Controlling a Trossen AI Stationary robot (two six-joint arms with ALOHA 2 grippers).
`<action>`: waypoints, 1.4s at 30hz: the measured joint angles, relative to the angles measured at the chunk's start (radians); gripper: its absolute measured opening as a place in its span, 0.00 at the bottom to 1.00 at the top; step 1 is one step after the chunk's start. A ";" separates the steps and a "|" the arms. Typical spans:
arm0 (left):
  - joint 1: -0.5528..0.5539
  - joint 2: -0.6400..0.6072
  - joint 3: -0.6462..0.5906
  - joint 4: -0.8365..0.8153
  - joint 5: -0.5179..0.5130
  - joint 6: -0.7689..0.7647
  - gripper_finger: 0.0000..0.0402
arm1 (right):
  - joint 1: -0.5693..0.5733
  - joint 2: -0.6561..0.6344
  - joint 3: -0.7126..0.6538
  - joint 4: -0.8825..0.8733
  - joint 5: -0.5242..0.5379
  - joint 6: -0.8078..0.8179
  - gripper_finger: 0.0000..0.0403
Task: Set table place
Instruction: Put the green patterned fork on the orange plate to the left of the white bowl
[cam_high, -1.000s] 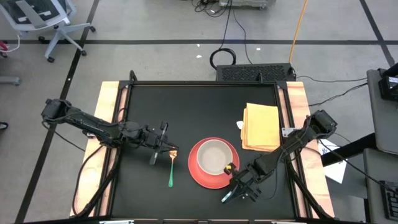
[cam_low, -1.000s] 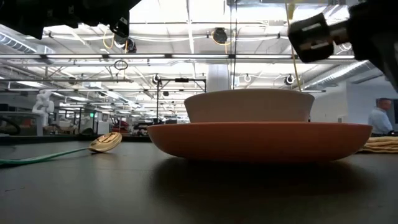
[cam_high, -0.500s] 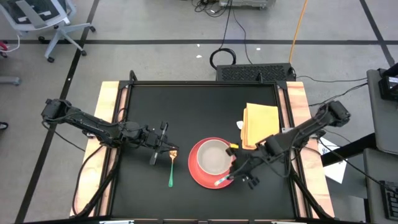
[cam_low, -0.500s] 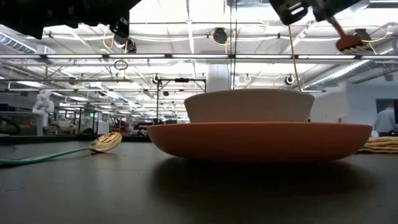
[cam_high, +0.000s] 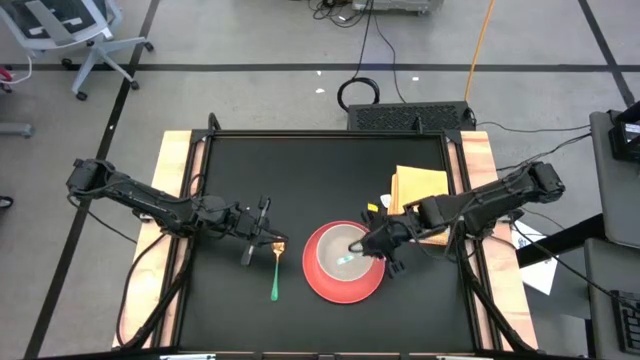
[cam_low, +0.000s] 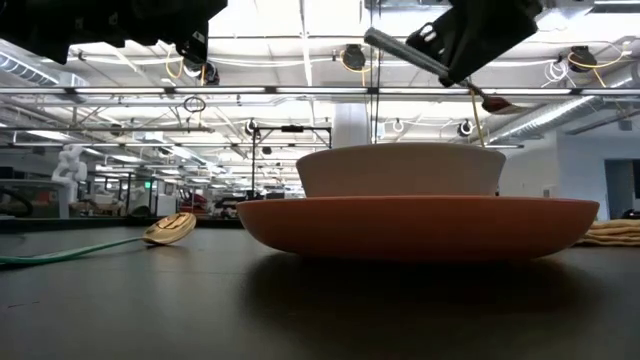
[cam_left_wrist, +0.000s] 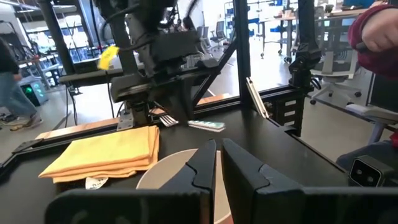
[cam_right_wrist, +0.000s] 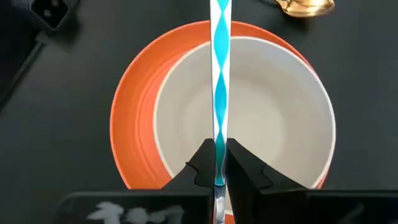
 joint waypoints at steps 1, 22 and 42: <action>0.000 0.000 0.000 0.000 0.000 0.003 0.08 | -0.016 0.004 0.000 0.001 -0.024 0.001 0.02; 0.000 0.000 0.000 -0.027 0.000 0.011 0.08 | -0.210 0.020 0.000 0.086 -0.087 -0.092 0.02; 0.000 0.000 0.000 -0.029 0.000 0.019 0.08 | -0.659 0.075 0.050 0.096 -0.308 -0.055 0.02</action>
